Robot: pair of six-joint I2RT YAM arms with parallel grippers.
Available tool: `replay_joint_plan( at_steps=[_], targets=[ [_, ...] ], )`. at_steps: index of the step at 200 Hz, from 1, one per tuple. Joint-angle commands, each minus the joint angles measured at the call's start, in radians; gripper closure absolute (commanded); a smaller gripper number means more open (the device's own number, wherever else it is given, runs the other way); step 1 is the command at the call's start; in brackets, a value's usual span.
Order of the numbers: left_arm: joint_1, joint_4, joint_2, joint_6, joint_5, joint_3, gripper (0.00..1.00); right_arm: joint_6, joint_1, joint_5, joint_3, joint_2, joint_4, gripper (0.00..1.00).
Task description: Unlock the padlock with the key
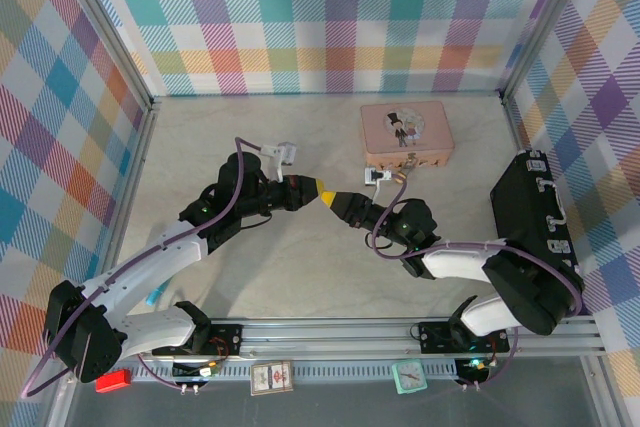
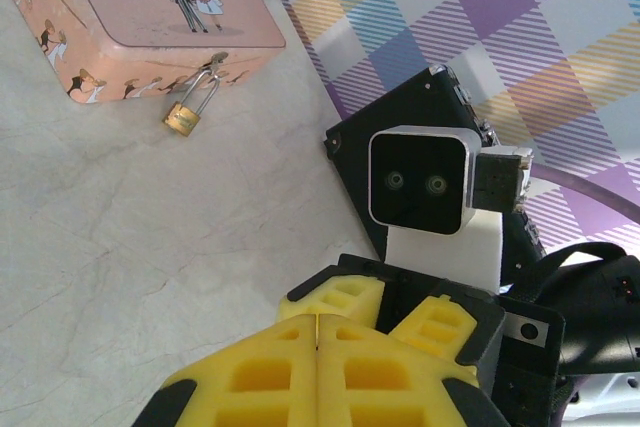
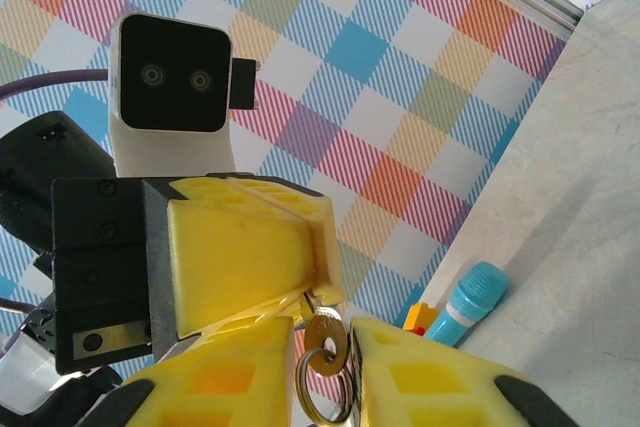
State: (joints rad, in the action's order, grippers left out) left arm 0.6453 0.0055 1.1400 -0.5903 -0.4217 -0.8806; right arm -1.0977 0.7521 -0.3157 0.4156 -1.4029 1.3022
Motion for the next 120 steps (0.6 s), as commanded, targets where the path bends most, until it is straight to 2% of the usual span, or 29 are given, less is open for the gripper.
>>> replay_joint_plan(
  at_steps=[1, 120],
  targets=[
    [-0.006, 0.013, 0.01, -0.002, 0.004, -0.012, 1.0, 0.029, -0.004, -0.011, 0.031, 0.034, -0.009, 0.78],
    [-0.006, 0.004, 0.026, -0.003, 0.016, -0.024, 1.0, -0.008, -0.014, 0.013, 0.039, 0.053, -0.081, 0.93]
  ],
)
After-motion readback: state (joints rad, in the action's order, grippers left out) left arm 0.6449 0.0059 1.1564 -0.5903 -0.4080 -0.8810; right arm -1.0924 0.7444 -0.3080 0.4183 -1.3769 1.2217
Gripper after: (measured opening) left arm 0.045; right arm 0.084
